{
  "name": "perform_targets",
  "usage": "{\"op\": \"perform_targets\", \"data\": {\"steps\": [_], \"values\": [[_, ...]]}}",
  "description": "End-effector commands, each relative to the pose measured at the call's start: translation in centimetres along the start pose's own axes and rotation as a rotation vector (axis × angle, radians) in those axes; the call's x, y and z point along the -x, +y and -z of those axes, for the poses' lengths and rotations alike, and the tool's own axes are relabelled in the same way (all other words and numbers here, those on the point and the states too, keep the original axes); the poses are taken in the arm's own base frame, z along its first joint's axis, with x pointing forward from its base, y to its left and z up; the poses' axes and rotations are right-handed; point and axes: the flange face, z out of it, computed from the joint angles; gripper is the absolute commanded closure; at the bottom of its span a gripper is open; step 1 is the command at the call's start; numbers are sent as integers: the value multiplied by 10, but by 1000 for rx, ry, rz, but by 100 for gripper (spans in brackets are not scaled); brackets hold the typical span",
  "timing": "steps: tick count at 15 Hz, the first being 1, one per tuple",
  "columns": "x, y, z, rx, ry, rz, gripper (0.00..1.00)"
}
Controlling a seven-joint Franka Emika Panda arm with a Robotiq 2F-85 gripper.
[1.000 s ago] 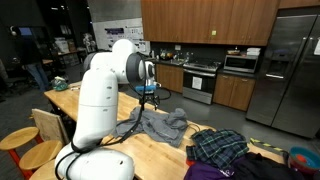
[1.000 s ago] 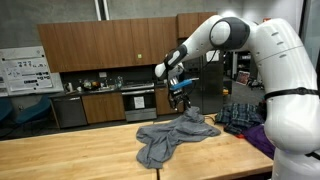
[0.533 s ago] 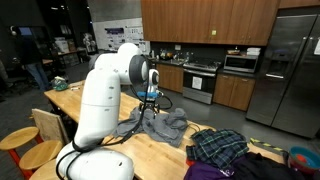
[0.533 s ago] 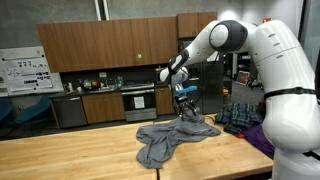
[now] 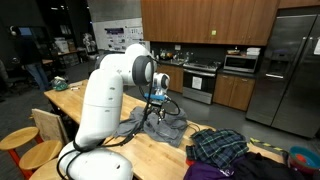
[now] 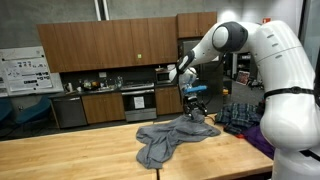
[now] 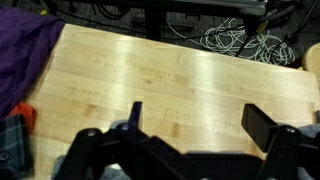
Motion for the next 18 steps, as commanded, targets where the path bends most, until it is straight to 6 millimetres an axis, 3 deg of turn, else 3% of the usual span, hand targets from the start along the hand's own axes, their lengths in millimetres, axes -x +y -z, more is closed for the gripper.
{"op": "perform_targets", "data": {"steps": [1, 5, 6, 9, 18], "values": [[-17, 30, -12, -62, -72, -58, 0], [-42, 75, -24, -126, -94, -164, 0], [-33, 62, -30, -93, -91, -126, 0], [-45, 82, -33, -116, -96, -153, 0], [-46, 75, -29, -108, -89, -149, 0]]}}
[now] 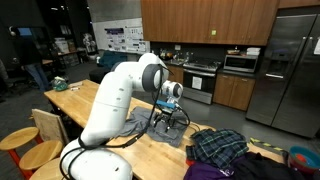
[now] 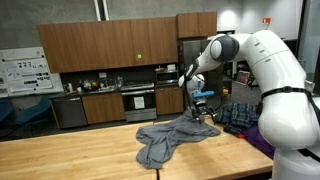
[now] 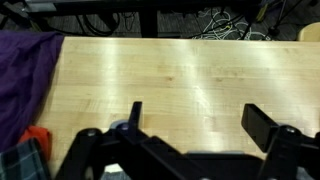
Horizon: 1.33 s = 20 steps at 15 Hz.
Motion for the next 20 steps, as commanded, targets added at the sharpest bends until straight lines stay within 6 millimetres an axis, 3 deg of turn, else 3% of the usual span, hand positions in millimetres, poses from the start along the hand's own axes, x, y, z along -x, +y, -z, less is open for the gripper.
{"op": "perform_targets", "data": {"steps": [1, 8, 13, 16, 20], "values": [[1, 0, 1, -4, 32, -8, 0], [8, 3, -6, -28, 404, -9, 0], [39, 11, -16, -26, 650, -17, 0], [48, 22, -19, -60, 718, -53, 0], [40, 42, -27, -137, 757, -179, 0]]}}
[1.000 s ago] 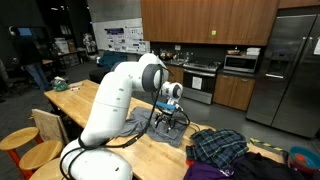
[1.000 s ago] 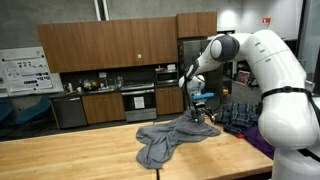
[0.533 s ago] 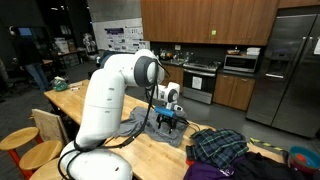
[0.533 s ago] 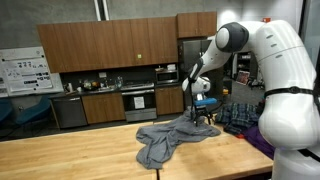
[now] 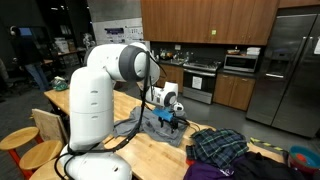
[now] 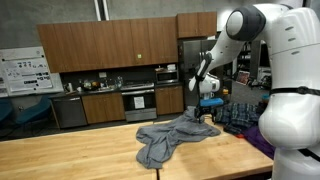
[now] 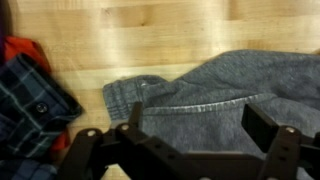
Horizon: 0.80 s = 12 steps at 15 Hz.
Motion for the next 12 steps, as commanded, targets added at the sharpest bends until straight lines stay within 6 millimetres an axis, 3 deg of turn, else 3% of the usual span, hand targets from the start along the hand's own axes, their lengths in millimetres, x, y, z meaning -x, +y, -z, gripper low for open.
{"op": "perform_targets", "data": {"steps": [1, 12], "values": [[3, 22, -9, -32, 31, -132, 0], [9, 52, -60, -113, -41, -289, 0]]}}
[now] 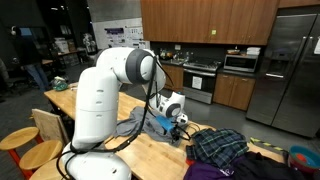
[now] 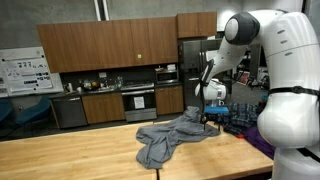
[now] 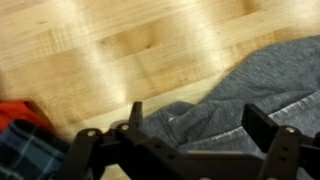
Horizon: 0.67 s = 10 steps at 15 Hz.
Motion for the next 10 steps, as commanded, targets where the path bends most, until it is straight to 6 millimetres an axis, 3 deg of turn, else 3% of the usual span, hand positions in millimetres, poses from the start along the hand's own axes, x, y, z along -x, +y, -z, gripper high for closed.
{"op": "perform_targets", "data": {"steps": [1, 7, 10], "values": [[-2, 13, -11, -31, 8, -54, 0], [-16, 16, -34, -51, 17, -121, 0], [-18, 16, -36, -48, 45, -125, 0]]}}
